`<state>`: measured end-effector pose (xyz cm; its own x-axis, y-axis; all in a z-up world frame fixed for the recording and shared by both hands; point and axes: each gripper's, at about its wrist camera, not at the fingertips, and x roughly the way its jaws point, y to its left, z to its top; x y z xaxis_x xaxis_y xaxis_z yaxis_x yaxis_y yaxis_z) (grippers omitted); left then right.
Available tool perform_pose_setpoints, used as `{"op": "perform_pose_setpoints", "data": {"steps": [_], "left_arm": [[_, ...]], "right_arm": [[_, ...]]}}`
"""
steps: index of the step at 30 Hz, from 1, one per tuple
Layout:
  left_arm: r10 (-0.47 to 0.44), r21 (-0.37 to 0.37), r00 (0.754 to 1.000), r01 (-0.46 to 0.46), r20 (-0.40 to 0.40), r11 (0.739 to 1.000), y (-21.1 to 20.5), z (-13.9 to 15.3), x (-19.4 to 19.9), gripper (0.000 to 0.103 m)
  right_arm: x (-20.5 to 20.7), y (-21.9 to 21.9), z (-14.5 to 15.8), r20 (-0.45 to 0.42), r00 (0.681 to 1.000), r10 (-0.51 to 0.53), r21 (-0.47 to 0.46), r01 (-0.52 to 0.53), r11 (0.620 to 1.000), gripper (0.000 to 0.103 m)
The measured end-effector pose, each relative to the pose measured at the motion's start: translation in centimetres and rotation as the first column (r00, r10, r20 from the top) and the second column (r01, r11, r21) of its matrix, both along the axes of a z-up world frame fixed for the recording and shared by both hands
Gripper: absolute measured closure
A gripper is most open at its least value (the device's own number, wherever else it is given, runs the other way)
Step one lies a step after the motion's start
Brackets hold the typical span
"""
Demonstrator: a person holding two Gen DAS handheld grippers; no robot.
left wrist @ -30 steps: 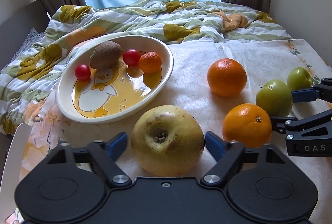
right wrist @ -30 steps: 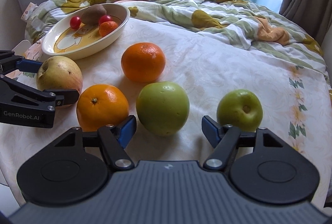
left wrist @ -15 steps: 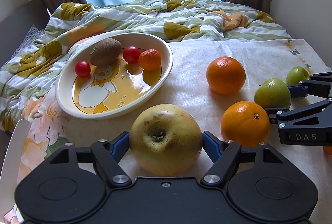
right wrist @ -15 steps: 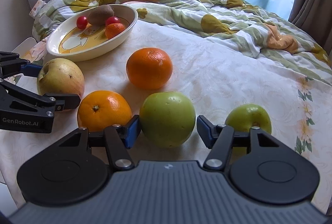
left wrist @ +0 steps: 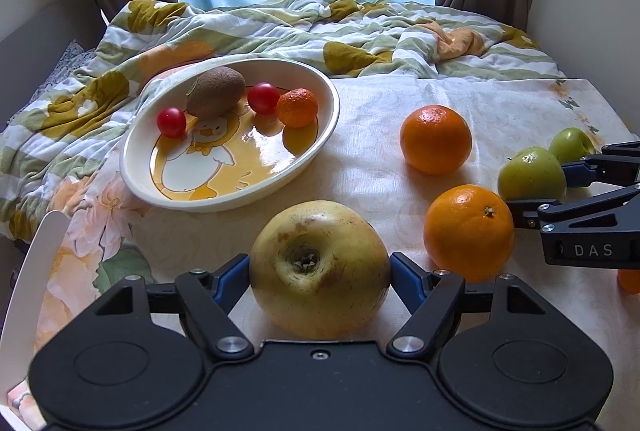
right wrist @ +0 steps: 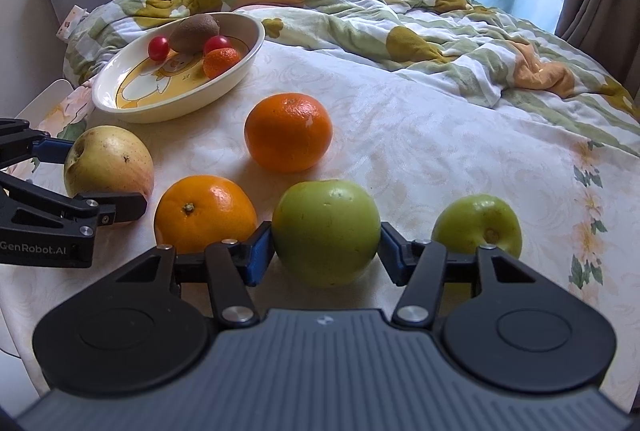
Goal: Organize fruits
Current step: 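Move the left tool toward the pale apple while the right approaches the green apples, then grasp the pale yellow apple with the left tool while the right grasps a green apple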
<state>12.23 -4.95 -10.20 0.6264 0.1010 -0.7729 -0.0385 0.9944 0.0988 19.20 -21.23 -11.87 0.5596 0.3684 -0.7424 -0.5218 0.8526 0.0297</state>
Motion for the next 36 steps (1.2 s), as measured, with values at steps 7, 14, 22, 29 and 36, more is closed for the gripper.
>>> {"op": "perform_pose_setpoints", "data": {"steps": [7, 14, 22, 29, 36], "left_arm": [[0.009, -0.012, 1.000, -0.009, 0.026, 1.000, 0.0, 1.2, -1.5, 0.024], [0.013, -0.026, 0.998, -0.011, 0.069, 1.000, 0.2, 3.3, -3.4, 0.024], [0.029, -0.049, 0.992, -0.023, 0.125, 0.999, 1.6, 6.3, -5.7, 0.024], [0.032, -0.053, 0.983, -0.023, 0.181, 0.998, 3.7, 9.0, -6.7, 0.024], [0.006, -0.057, 0.978, 0.006, 0.207, 0.998, 7.0, 11.1, -5.8, 0.024]], "right_arm": [[-1.4, -0.1, 1.3, 0.023, 1.000, -0.004, -0.006, 0.005, 1.000, 0.032], [-3.3, -0.1, 3.1, 0.052, 0.999, -0.010, -0.002, 0.010, 1.000, 0.032], [-5.8, 0.3, 6.0, 0.080, 0.996, -0.035, 0.017, 0.034, 0.999, 0.032], [-7.5, 1.8, 8.8, 0.111, 0.993, -0.048, 0.013, 0.047, 0.999, 0.032], [-8.4, 4.6, 11.4, 0.131, 0.988, -0.084, 0.029, 0.080, 0.996, 0.032]]}}
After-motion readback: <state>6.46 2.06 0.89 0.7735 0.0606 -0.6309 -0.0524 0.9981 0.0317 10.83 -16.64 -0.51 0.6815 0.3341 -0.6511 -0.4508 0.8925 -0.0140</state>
